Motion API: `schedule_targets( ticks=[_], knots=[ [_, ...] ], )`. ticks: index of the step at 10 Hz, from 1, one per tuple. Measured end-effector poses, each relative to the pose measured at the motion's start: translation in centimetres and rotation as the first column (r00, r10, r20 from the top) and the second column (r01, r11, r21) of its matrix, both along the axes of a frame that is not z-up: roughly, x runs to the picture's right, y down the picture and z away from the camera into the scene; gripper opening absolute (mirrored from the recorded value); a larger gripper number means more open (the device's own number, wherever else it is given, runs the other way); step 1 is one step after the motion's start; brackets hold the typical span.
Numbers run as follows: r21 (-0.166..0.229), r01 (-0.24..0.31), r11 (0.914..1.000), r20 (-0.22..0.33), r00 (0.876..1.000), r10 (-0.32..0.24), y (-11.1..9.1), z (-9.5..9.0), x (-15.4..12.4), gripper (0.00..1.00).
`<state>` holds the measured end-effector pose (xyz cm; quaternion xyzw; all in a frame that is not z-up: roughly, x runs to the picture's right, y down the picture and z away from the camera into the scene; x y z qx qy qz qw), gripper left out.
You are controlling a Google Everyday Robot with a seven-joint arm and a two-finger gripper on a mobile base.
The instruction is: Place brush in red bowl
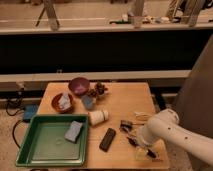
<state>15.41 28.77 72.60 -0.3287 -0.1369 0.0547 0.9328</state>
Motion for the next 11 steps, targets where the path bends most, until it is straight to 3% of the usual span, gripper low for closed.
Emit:
schedule_targets(
  ticks=[3,11],
  knots=[
    [-0.01,-0.013,0.9999,-0.024,1.0,0.013,-0.1,0.4,0.9,0.8],
    [-0.071,0.0,0.9975,-0.043,0.999,-0.003,2.1,2.2,0.6,0.8]
  ],
)
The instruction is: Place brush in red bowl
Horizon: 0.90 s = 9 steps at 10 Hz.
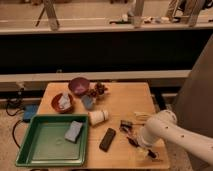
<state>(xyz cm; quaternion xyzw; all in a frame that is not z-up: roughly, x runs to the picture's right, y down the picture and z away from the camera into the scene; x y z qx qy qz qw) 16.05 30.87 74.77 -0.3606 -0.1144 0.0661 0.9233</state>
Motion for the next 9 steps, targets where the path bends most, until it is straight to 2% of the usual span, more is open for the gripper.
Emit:
schedule_targets(
  ticks=[4,5,7,9],
  knots=[
    [-0.038,0.004,0.9993,0.008,1.0,-0.004,0.8,0.8,-0.8,0.8],
    [-0.042,0.007,0.9991,0.009,1.0,-0.006,0.9,0.9,-0.9,0.75],
    [-0.047,0.012,0.9988,0.007,1.0,-0.012,1.1,1.1,-1.2,0.58],
    [-0.051,0.021,0.9985,0.003,1.0,-0.021,1.2,1.2,-1.4,0.36]
  ],
)
